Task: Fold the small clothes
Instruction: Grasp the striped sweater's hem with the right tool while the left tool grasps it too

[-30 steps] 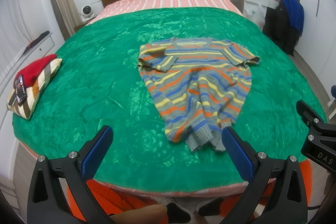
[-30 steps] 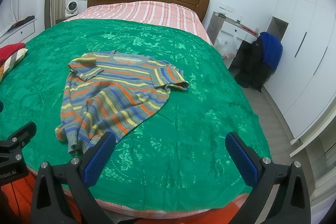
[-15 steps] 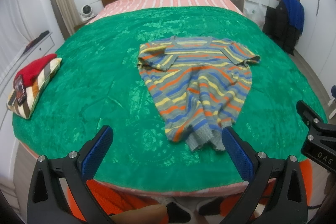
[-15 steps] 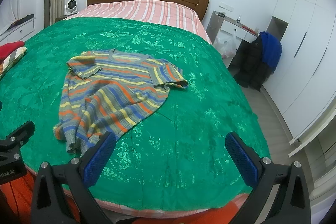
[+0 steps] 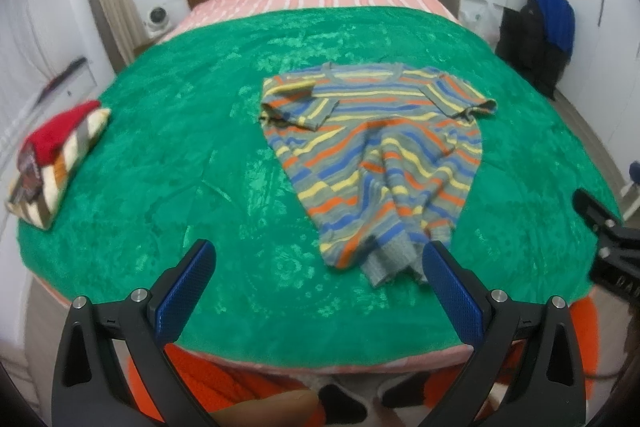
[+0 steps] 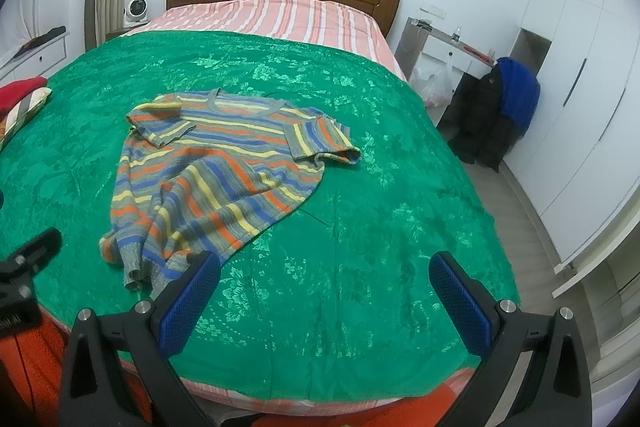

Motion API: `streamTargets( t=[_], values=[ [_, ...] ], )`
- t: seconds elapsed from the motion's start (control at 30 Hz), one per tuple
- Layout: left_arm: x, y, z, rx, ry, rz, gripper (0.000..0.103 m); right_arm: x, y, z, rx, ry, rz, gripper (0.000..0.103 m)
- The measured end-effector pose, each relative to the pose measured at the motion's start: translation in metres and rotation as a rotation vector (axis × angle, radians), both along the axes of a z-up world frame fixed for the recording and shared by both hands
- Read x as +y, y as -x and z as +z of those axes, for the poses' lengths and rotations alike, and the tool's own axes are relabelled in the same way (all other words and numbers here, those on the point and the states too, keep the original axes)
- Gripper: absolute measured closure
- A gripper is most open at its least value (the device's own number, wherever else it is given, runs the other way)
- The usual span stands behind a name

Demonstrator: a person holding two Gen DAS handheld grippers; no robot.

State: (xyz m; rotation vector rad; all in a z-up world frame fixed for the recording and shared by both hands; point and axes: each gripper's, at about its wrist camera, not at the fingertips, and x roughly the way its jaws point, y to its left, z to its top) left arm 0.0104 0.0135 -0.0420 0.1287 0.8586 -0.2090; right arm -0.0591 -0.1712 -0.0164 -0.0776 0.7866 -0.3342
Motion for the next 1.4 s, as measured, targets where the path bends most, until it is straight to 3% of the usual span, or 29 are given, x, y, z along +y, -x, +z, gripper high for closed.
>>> streamTargets(
  t=[0.13, 0.23, 0.3, 0.37, 0.4, 0.43, 0.47, 0.57, 0.67, 0.7, 0.73, 0.77, 0.8, 0.83, 1.0, 1.1, 1.17, 1.27, 1.33, 1.37, 1.4],
  values=[
    [0.057, -0.026, -0.030, 0.141, 0.154, 0.088, 0.001, -0.029, 0.005, -0.016, -0.035, -0.066, 0.004, 0.000],
    [0.093, -0.040, -0.067, 0.275, 0.321, 0.114, 0.004, -0.053, 0.004, -0.045, -0.018, -0.188, 0.022, 0.000],
    [0.092, -0.041, -0.082, 0.312, 0.362, 0.085, 0.011, -0.060, -0.002, -0.069, 0.015, -0.330, 0.058, 0.000],
    [0.078, -0.042, -0.094, 0.340, 0.388, 0.006, 0.019, -0.061, -0.013, -0.096, 0.047, -0.543, 0.107, 0.001],
    [0.066, -0.043, -0.098, 0.357, 0.393, -0.045, 0.024, -0.059, -0.020, -0.106, 0.054, -0.643, 0.132, 0.008],
    [0.057, -0.044, -0.100, 0.367, 0.398, -0.076, 0.025, -0.056, -0.027, -0.115, 0.058, -0.734, 0.162, 0.023],
    [0.045, -0.045, -0.101, 0.370, 0.415, -0.127, 0.025, -0.052, -0.034, -0.124, 0.061, -0.832, 0.194, 0.029],
    [0.023, -0.051, -0.104, 0.361, 0.434, -0.188, 0.021, -0.035, -0.053, -0.139, 0.048, -1.022, 0.277, 0.033],
    [0.010, -0.069, -0.116, 0.375, 0.467, -0.179, 0.020, -0.009, -0.073, -0.152, 0.060, -1.004, 0.374, 0.034],
    [0.009, -0.075, -0.122, 0.376, 0.494, -0.168, 0.022, -0.004, -0.078, -0.156, 0.058, -1.006, 0.401, 0.047],
    [0.012, -0.079, -0.124, 0.367, 0.515, -0.150, 0.035, 0.000, -0.082, -0.159, 0.054, -1.007, 0.430, 0.078],
    [0.014, -0.082, -0.126, 0.359, 0.532, -0.137, 0.047, 0.000, -0.082, -0.157, 0.050, -0.986, 0.423, 0.090],
    [0.018, -0.084, -0.126, 0.362, 0.544, -0.127, 0.082, -0.004, -0.081, -0.155, 0.041, -0.981, 0.408, 0.093],
    [0.021, -0.085, -0.128, 0.373, 0.545, -0.122, 0.093, -0.011, -0.075, -0.150, 0.019, -1.009, 0.407, 0.095],
    [0.068, -0.071, -0.106, 0.361, 0.535, -0.162, 0.094, -0.058, -0.026, -0.110, -0.015, -0.956, 0.428, 0.097],
    [0.097, -0.059, -0.092, 0.341, 0.423, -0.173, 0.094, -0.080, 0.002, -0.100, -0.004, -0.909, 0.400, 0.097],
    [0.100, -0.057, -0.096, 0.345, 0.343, -0.177, 0.092, -0.093, 0.013, -0.105, 0.033, -0.864, 0.356, 0.097],
    [0.096, -0.054, -0.111, 0.372, 0.296, -0.185, 0.085, -0.097, 0.008, -0.131, 0.095, -0.809, 0.293, 0.096],
    [0.101, -0.048, -0.114, 0.371, 0.310, -0.183, 0.053, -0.102, 0.004, -0.148, 0.119, -0.804, 0.244, 0.090],
    [0.108, -0.044, -0.114, 0.355, 0.316, -0.169, 0.046, -0.105, 0.005, -0.153, 0.126, -0.798, 0.228, 0.085],
    [0.114, -0.041, -0.113, 0.340, 0.324, -0.154, 0.039, -0.111, 0.007, -0.154, 0.122, -0.808, 0.214, 0.069]
  ],
)
